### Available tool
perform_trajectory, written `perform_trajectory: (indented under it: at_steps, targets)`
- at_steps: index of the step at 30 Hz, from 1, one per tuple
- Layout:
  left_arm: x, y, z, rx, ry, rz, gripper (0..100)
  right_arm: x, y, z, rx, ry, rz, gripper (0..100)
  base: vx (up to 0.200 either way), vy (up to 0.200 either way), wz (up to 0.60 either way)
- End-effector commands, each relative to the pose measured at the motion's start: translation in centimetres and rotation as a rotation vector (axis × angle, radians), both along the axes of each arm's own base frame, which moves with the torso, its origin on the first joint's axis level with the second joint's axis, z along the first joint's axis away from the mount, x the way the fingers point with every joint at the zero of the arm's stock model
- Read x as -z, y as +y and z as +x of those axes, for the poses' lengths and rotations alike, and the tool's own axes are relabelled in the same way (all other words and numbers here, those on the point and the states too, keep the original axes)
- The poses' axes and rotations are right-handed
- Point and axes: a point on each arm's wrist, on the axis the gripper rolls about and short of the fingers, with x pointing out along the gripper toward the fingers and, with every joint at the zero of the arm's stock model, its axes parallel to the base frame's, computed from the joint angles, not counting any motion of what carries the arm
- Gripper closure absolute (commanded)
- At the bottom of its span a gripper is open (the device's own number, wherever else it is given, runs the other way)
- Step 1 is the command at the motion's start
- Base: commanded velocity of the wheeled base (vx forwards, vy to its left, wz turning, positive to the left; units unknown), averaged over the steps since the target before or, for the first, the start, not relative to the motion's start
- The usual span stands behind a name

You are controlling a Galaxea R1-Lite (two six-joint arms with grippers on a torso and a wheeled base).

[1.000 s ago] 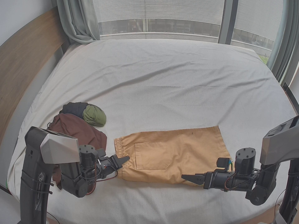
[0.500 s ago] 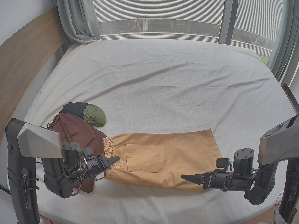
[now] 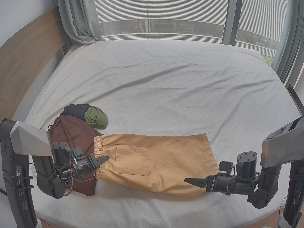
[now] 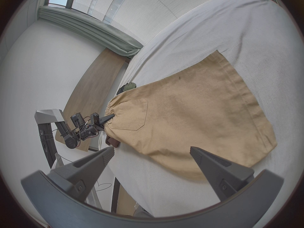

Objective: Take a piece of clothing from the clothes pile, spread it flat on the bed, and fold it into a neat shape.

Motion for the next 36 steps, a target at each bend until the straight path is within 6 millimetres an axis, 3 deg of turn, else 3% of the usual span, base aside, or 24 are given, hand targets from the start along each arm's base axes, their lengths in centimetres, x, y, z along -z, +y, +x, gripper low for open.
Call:
perform_trajectory:
  at_steps: [1, 11, 17, 27, 36]
  targets:
    - [-0.3, 1.1, -0.3, -0.028, -0.008, 0.013, 100, 0.1, 0.0, 0.0, -0.001, 0.002, -0.001, 0, 0.000, 0.000, 0.00]
    - [-0.9, 3.1, -1.2, -0.025, 0.004, -0.014, 100, 0.1, 0.1, -0.1, -0.006, 0.002, -0.001, 0, 0.000, 0.000, 0.00]
    - [-1.3, 2.8, -1.2, -0.015, -0.010, -0.015, 100, 0.1, 0.3, -0.1, -0.012, 0.003, -0.001, 0, 0.000, 0.000, 0.00]
    - [-3.3, -2.7, -0.6, 0.151, -0.112, -0.030, 100, 0.1, 0.1, 0.0, -0.004, 0.003, 0.000, 0, 0.000, 0.000, 0.00]
    - [-4.1, -5.8, -0.4, 0.240, -0.153, -0.059, 100, 0.0, 0.0, 0.0, -0.002, 0.001, 0.002, 0, 0.000, 0.000, 0.00]
